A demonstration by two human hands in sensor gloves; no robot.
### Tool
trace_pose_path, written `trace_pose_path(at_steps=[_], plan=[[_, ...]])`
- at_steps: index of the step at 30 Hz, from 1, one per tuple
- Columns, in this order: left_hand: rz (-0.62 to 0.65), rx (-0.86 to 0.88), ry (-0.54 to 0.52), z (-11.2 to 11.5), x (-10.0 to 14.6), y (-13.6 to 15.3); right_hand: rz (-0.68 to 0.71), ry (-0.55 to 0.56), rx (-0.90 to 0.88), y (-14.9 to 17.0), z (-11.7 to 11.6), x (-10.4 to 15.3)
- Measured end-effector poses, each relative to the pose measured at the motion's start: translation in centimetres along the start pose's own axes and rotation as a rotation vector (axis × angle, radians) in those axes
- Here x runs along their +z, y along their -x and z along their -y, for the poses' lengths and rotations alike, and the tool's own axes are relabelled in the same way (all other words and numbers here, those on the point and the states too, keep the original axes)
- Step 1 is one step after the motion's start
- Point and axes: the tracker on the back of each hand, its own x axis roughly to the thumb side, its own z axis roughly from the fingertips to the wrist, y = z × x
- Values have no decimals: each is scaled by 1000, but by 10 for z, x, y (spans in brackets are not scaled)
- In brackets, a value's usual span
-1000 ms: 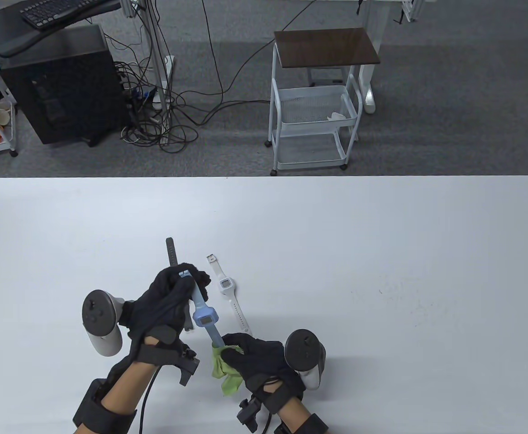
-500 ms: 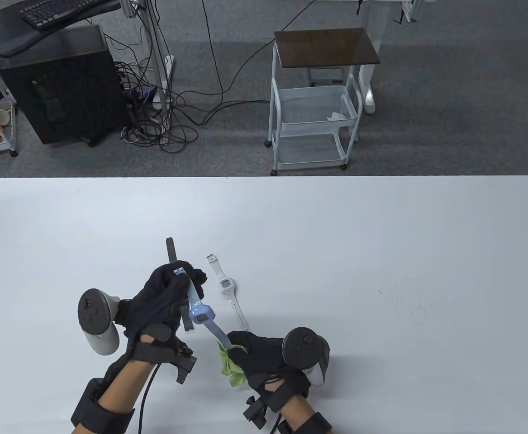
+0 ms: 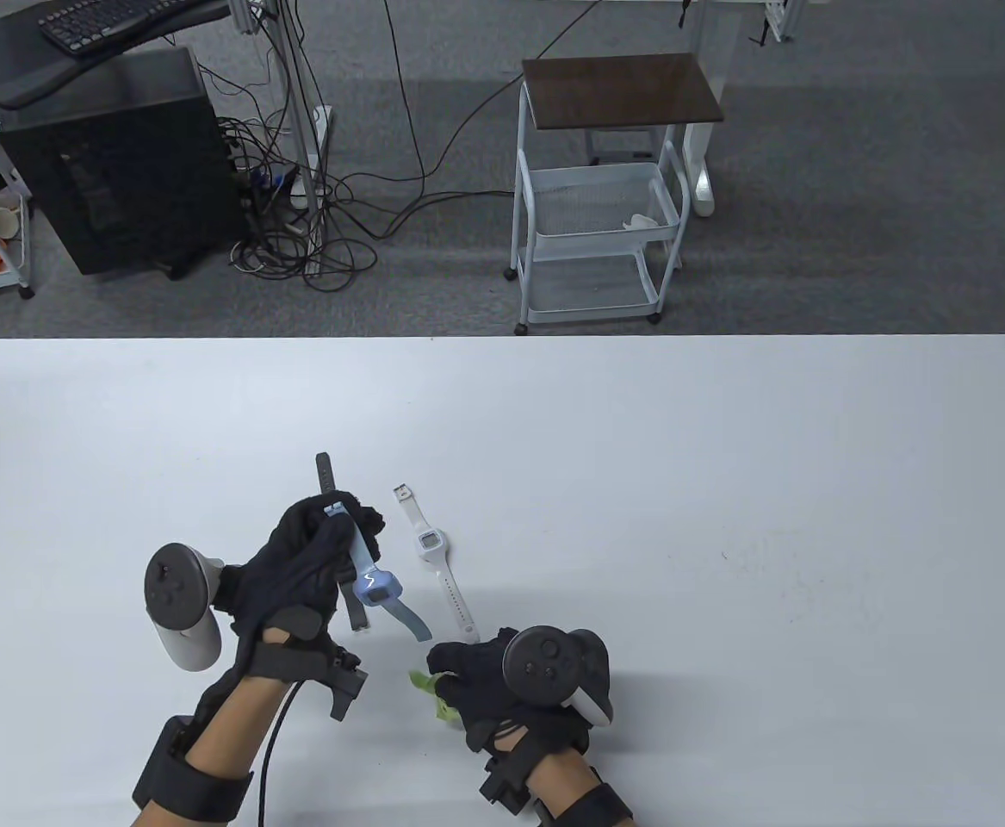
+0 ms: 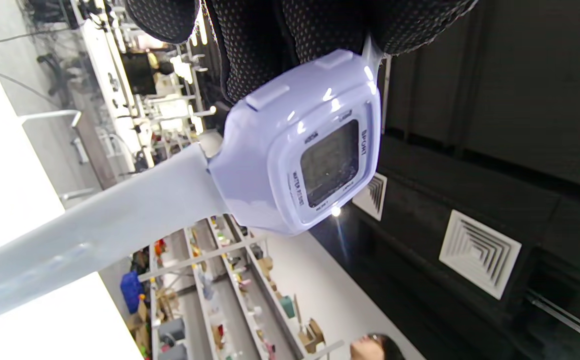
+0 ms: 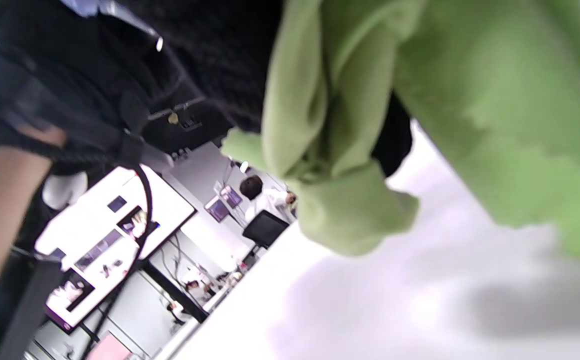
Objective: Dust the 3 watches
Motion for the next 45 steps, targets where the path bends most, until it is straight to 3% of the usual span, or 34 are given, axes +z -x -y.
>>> trace_pose_path(at_steps=[18,34,45], plan=[[-24,-16,10,3,-1,5,-33,-178,216,-1,-17,-7],[-40,-37,38,9,-1,10,-49,-217,248,-2,-18,-7],[-42,-33,29,8,-1,10,-41,-174,175,1,-10,-5]])
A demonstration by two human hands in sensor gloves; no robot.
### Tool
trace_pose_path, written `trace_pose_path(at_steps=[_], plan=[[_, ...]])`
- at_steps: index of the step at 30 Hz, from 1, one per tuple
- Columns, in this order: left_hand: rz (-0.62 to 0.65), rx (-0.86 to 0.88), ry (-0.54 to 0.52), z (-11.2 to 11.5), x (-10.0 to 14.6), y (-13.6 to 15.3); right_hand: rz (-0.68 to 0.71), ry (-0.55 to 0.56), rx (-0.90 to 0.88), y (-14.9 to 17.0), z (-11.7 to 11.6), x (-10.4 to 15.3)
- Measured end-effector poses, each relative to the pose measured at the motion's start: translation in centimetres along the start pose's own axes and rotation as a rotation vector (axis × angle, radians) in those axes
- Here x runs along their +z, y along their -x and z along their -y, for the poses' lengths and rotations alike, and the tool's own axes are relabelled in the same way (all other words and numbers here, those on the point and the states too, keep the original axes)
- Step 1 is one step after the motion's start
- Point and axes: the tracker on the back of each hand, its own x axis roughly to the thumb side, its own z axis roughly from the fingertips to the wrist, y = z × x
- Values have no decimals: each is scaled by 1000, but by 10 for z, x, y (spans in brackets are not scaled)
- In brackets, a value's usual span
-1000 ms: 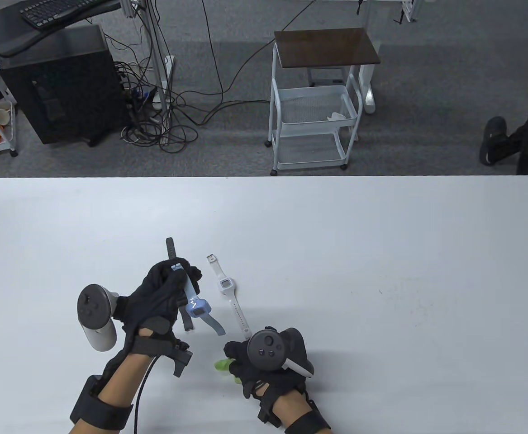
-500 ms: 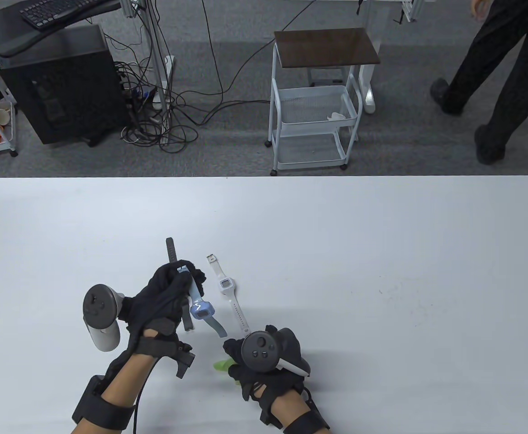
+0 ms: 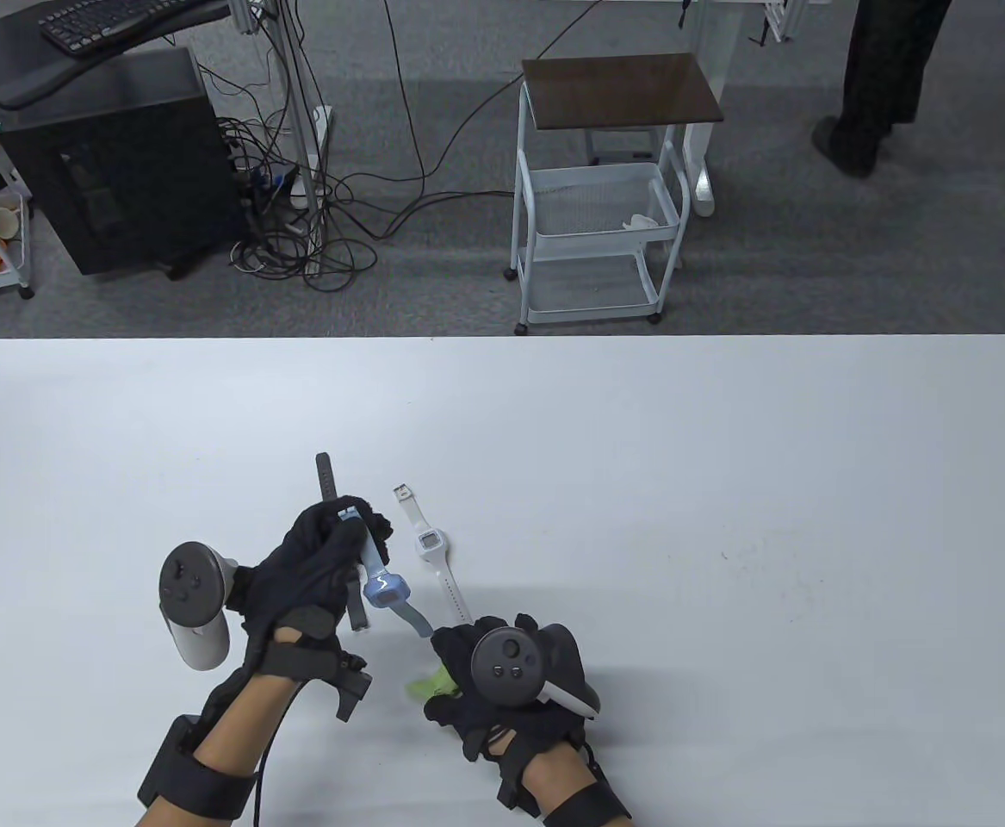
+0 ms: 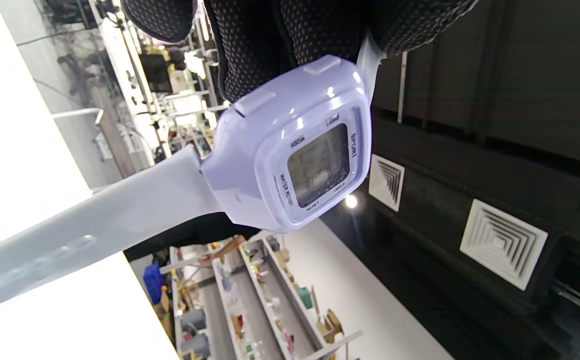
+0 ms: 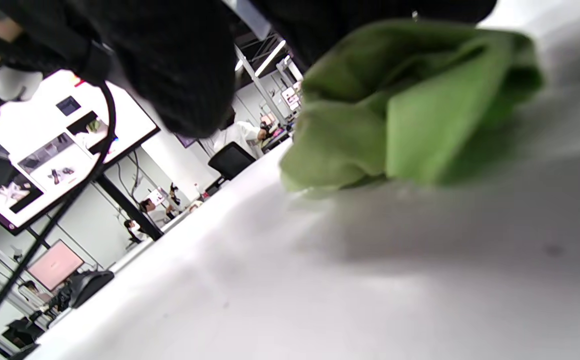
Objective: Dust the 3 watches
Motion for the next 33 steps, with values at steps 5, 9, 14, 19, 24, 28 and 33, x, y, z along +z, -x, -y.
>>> trace_pose_path(at_steps=[5,9,14,19,24,28,33], plan=[[-2,-2,-12,-2,0,0,25,24,-101,5,10,6],[-12,0,-29,-2,1,4,52,73,-176,8,20,11],[-28,7,-37,-4,1,7,58,188,-273,16,36,17],[-39,-17,-33,-1,2,10,27,372,-412,34,57,27],[-58,-22,-6,9,5,11,-5,533,-498,55,74,37],[-76,-11,-2,24,6,12,10,658,-500,63,90,48],[-124,-19,47,59,-4,13,40,821,-510,74,106,61]])
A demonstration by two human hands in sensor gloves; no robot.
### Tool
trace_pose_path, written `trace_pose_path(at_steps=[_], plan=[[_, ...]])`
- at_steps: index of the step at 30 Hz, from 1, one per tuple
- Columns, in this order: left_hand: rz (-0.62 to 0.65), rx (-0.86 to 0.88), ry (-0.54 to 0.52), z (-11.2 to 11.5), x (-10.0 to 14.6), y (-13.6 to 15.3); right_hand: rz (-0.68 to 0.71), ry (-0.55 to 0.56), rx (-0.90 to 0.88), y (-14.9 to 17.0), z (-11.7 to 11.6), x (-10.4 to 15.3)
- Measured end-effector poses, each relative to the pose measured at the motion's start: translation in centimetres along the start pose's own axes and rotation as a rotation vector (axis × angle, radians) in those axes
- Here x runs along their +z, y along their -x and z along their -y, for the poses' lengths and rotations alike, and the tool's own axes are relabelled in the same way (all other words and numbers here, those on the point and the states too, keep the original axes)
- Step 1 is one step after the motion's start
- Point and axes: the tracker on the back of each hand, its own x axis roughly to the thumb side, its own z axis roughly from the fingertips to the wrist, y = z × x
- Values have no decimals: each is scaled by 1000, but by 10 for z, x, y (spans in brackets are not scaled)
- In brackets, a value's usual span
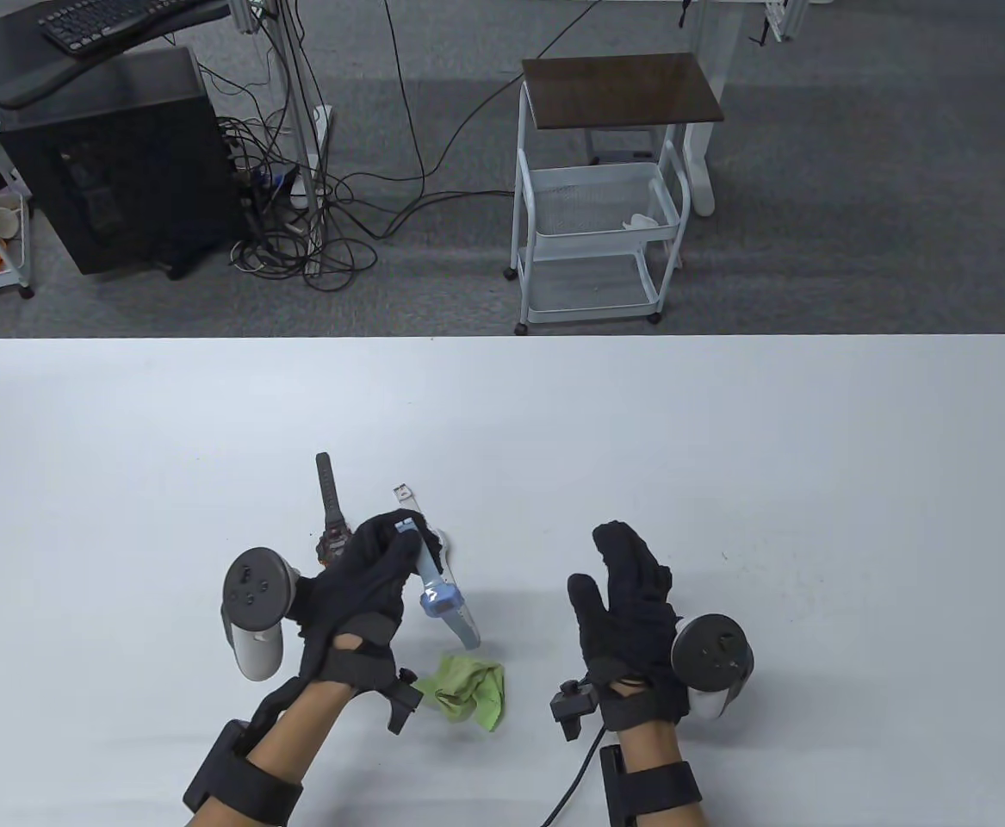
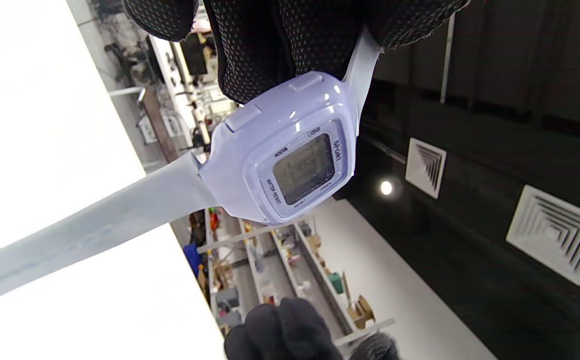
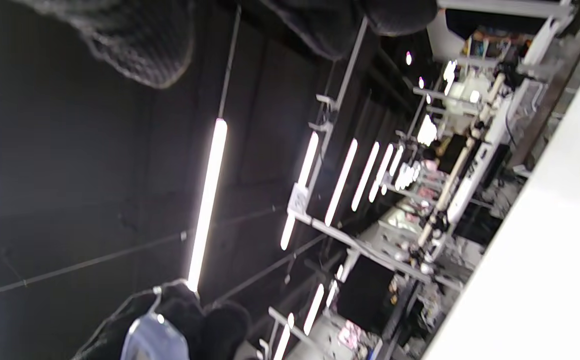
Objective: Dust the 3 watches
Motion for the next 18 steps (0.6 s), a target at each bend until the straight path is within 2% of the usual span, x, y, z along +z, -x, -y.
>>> trace_pose_path(at_steps=[4,7,9,15,18], plan=[[-32,-17,56,38,-16,-5,19,103,-103,0,18,-1],[-98,-36,114,63,-28,-2,33,174,-99,0,30,0],[-153,-39,116,77,-39,4,29,222,-80,3,34,2],[-342,14,109,90,-69,24,1,224,-96,11,34,3],[-353,-68,84,90,-86,31,-14,227,-96,15,33,3]])
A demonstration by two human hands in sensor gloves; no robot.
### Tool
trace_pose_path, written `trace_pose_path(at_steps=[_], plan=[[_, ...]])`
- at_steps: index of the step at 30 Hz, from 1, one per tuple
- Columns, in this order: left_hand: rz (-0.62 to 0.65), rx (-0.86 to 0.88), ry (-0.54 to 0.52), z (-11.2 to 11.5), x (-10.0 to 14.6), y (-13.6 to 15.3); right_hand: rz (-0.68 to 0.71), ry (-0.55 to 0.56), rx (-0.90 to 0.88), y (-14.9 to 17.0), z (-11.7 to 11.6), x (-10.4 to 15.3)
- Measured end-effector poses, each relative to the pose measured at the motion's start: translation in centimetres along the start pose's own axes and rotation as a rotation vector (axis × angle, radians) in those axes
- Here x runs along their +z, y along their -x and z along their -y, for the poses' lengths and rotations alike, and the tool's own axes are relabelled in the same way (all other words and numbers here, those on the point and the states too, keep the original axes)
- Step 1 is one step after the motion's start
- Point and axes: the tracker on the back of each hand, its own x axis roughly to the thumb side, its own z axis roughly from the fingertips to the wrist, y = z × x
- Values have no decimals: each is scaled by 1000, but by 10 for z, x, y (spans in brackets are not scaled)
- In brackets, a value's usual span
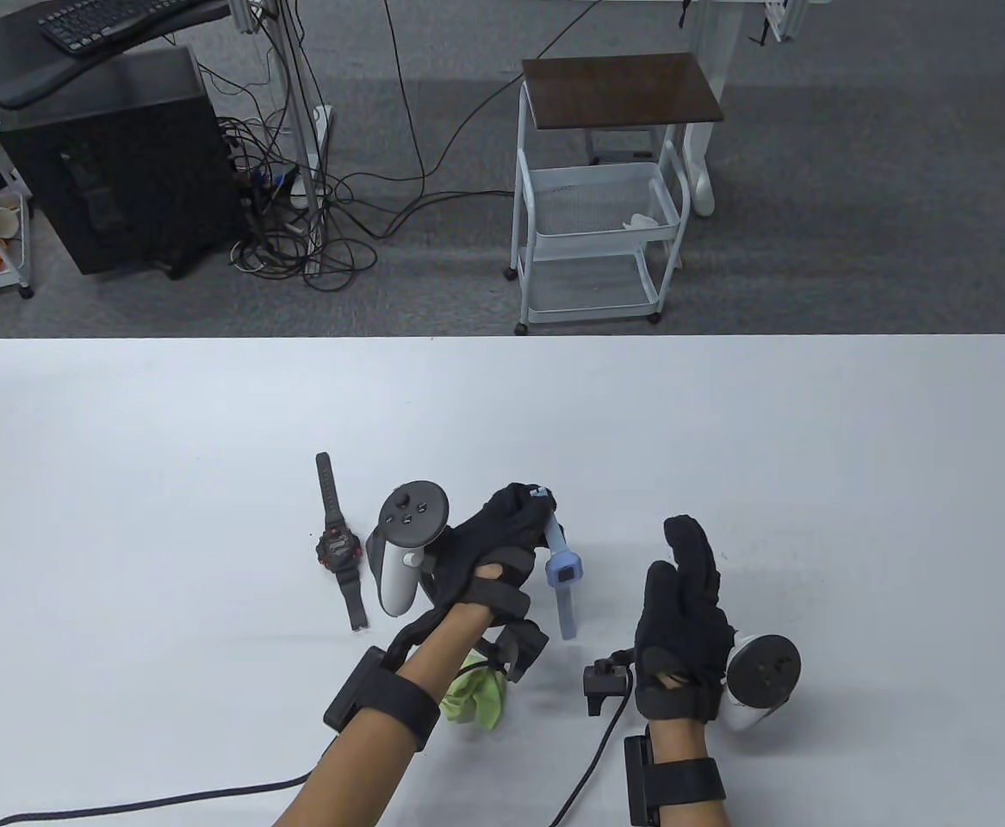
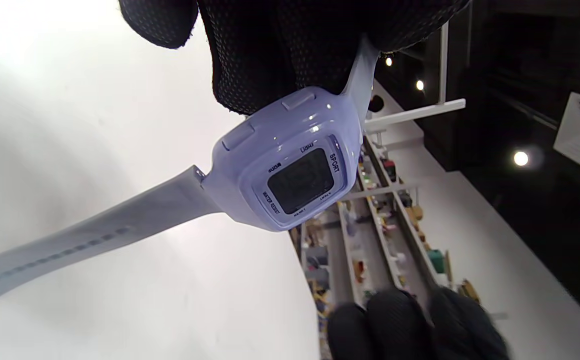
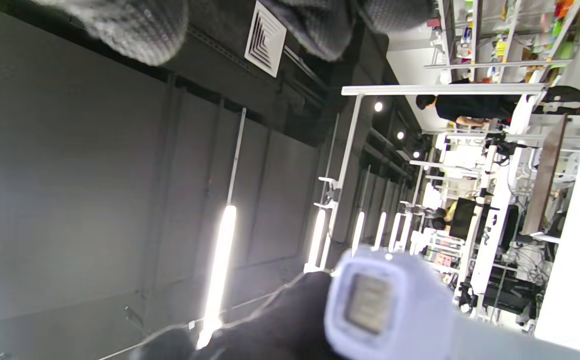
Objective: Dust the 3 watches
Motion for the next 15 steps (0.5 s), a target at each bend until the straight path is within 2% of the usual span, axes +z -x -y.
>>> trace_pose_path(at_steps=[7,15], plan=[[-67,-63,-56,-11,-39,9,-32,17,-18,6,2,-1],[-186,-166,30,-15,-72,34,-48,-13,4,10,-3,-1]])
